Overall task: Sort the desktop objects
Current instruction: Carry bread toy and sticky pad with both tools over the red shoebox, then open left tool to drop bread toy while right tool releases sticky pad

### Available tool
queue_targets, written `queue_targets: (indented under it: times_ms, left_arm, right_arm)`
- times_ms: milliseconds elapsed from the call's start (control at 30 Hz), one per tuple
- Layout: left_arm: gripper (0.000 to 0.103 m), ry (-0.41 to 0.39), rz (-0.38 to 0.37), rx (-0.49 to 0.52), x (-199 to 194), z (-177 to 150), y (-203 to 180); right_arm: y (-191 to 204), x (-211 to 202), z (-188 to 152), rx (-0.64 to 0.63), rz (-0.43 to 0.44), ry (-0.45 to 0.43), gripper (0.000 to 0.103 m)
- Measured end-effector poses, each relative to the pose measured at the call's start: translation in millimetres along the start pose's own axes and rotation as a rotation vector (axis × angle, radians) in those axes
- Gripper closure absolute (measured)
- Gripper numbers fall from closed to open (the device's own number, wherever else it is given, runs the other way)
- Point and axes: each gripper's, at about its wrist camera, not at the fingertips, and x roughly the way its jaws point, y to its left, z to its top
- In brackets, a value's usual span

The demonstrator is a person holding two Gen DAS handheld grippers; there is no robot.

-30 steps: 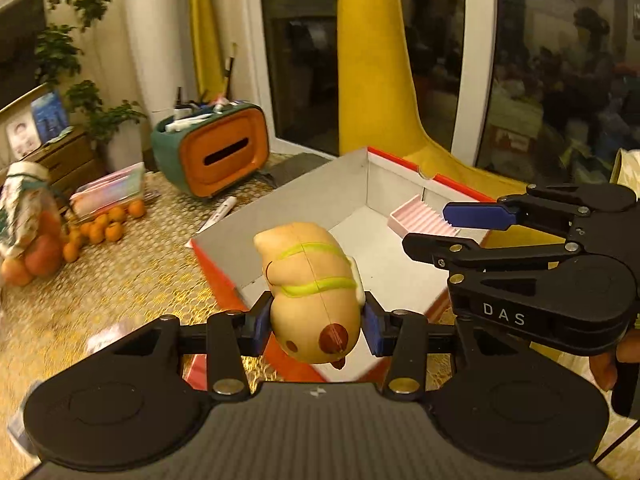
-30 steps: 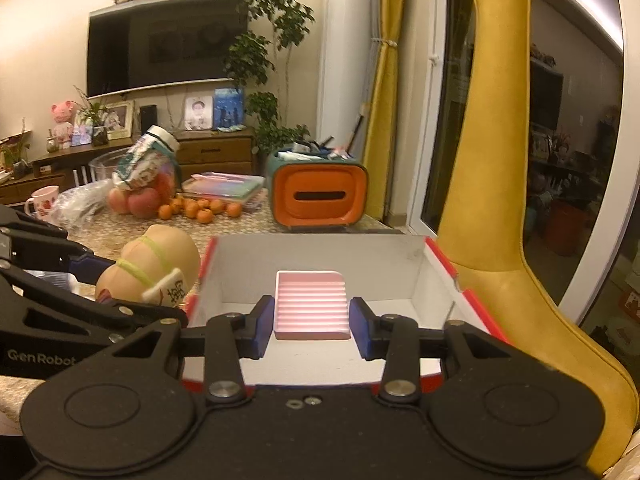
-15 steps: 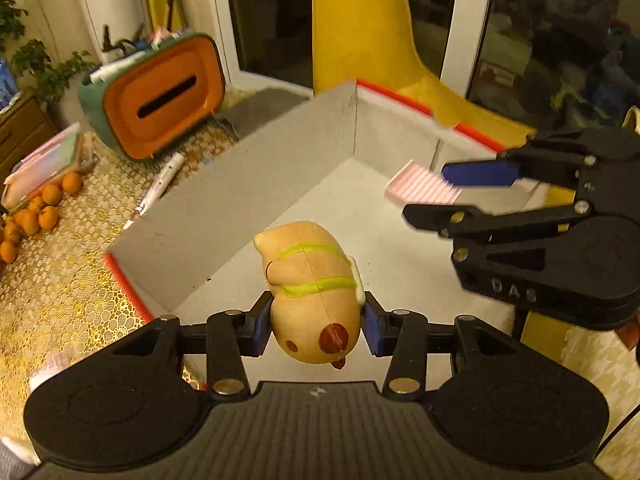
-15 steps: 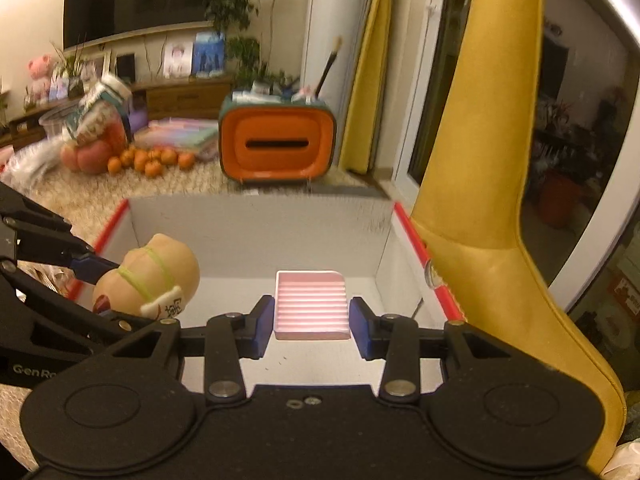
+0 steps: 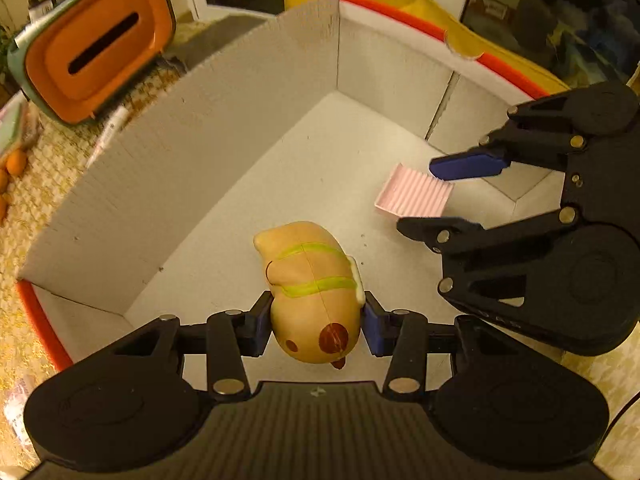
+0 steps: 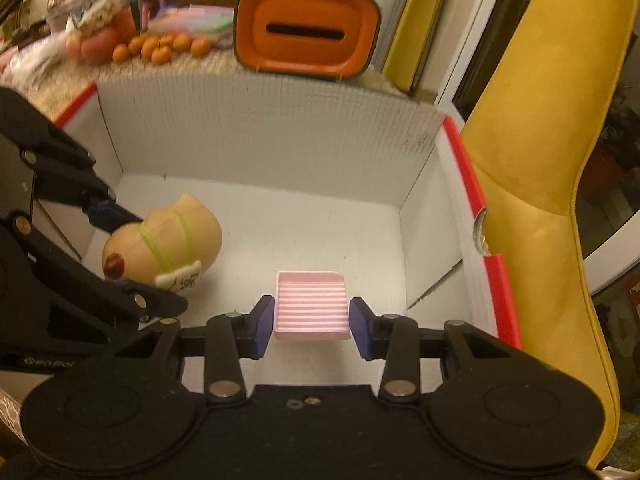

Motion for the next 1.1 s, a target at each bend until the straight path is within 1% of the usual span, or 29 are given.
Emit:
queue_targets:
  times_ms: [67,200,333,500,533,600,733,800,933,1100]
  left_arm:
    - [0.059,0.026,-0.003,-0.029,4,1,4]
    - [0.059,0.072,-0.021,-0.078,12,-3,11]
    - [0.058,0.086,-0.026,-0.077,14,-6,12]
    - [0.058,0.092,-0.047,-0.102,15,-5,16]
    - [0.056,0.086,-0.053,-0.105,14,-5,16]
    - [0.046,0.068,-0.061,-0.103,10,-5,16]
    - [0.045,0.020,-0.071,-0.104,-5,-7,15]
    - [0.045,-0.014,-0.078,-0.110,-16,-10,15]
    - [0.045,-0.083,-0.072,-0.109,-38,-18,13]
    - [0.045,-0.160,-0.072,-0.107,-64,-32,6]
  right_arm:
    - [-1,5,0,0.003,0.007,0.032,0.064]
    - [-3,6,2,0.012,0.026,0.055,0.064]
    - [1,7,3,-0.010,0.019,0.074,0.064]
    - [1,7,1,-0.017,0.012,0.078,0.063]
    - [1,7,1,-0.020,0.009,0.078,0.062]
    - [3,9,1,-0.025,0.000,0.076,0.060]
    - [-1,1,0,-0.015,-0.008,0.051,0.058]
    - [-3,-6,0,0.004,0.002,0.033,0.057]
    - [-5,-22,-4,0.014,0.002,-0.007,0.050]
    - [-3,-35,-7,0.037,0.021,-0.046,0.050]
